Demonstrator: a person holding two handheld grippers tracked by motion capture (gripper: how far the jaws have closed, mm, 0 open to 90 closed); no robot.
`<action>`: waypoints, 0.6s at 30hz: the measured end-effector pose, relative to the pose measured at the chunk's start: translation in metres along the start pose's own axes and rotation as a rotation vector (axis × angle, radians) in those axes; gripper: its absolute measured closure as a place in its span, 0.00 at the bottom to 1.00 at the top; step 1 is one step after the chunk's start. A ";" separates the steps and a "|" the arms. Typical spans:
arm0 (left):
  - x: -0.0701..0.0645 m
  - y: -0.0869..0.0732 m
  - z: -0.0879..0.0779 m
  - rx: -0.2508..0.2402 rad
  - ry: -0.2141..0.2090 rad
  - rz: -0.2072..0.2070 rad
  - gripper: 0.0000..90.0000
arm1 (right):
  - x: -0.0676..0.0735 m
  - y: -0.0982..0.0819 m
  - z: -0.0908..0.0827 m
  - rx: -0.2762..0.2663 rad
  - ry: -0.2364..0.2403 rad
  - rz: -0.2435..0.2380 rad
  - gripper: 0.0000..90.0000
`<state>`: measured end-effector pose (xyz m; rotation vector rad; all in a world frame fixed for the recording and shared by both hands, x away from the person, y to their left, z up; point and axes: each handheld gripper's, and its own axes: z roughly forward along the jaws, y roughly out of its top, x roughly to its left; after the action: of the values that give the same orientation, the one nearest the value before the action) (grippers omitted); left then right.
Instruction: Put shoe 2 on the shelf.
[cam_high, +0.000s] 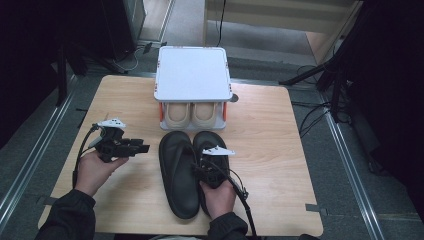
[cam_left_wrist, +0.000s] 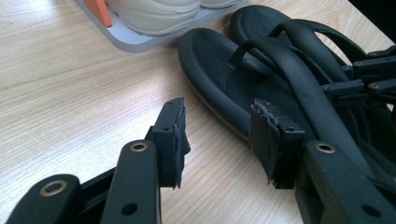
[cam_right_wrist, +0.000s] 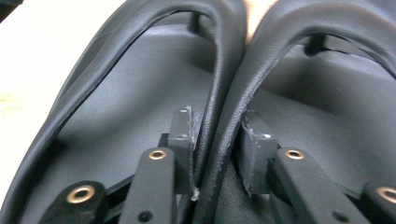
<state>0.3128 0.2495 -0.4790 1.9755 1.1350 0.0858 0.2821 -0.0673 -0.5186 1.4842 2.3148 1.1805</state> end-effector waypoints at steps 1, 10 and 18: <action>0.000 0.000 0.000 0.002 0.002 0.003 0.63 | -0.001 0.000 0.000 0.003 0.001 0.007 0.81; 0.001 0.000 -0.001 0.001 0.002 0.002 0.62 | -0.006 0.002 -0.003 0.006 0.019 0.013 0.86; 0.005 -0.001 -0.003 -0.004 -0.002 -0.016 0.60 | -0.009 0.008 -0.014 0.031 0.046 -0.042 0.86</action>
<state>0.3136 0.2553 -0.4788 1.9622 1.1483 0.0770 0.2854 -0.0809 -0.5066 1.4260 2.3925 1.1863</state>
